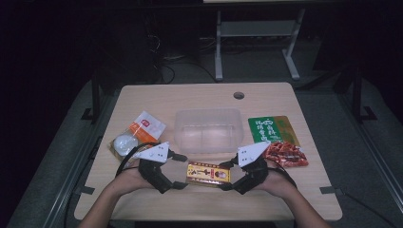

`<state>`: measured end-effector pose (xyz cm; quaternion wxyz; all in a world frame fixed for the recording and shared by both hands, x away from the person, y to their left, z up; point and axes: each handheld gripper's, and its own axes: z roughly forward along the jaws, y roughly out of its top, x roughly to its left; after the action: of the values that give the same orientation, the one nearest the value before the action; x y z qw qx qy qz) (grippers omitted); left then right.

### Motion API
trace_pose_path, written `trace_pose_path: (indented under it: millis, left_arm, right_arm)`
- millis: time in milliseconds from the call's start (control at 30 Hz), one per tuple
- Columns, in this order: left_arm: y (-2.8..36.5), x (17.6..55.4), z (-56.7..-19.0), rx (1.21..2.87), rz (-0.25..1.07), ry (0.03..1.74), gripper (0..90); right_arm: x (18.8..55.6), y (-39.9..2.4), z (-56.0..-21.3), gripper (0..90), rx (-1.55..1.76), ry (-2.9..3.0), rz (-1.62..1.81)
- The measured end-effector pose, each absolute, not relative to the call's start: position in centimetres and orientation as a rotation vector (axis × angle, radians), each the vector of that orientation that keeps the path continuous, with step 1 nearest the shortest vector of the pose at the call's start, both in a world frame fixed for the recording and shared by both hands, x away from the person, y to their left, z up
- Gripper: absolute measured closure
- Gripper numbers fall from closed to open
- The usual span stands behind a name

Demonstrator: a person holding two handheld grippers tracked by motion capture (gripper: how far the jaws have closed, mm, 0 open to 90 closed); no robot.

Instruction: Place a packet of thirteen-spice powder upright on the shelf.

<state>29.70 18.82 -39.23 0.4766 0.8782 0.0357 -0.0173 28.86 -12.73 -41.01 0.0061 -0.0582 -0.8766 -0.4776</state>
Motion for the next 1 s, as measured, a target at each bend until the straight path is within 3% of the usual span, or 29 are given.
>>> trace_pose_path:
  millis: [500,1000]
  left_arm:
    - [16.9,29.7,-39.3,2.144,-0.063,0.033,14.5]
    - [17.0,29.6,-39.5,2.128,-0.077,0.036,25.2]
  right_arm:
    - [28.8,-12.6,-40.6,31.9,-0.151,-2.744,-1.526]
    - [28.6,-12.4,-40.6,31.9,-0.147,-2.742,-1.533]
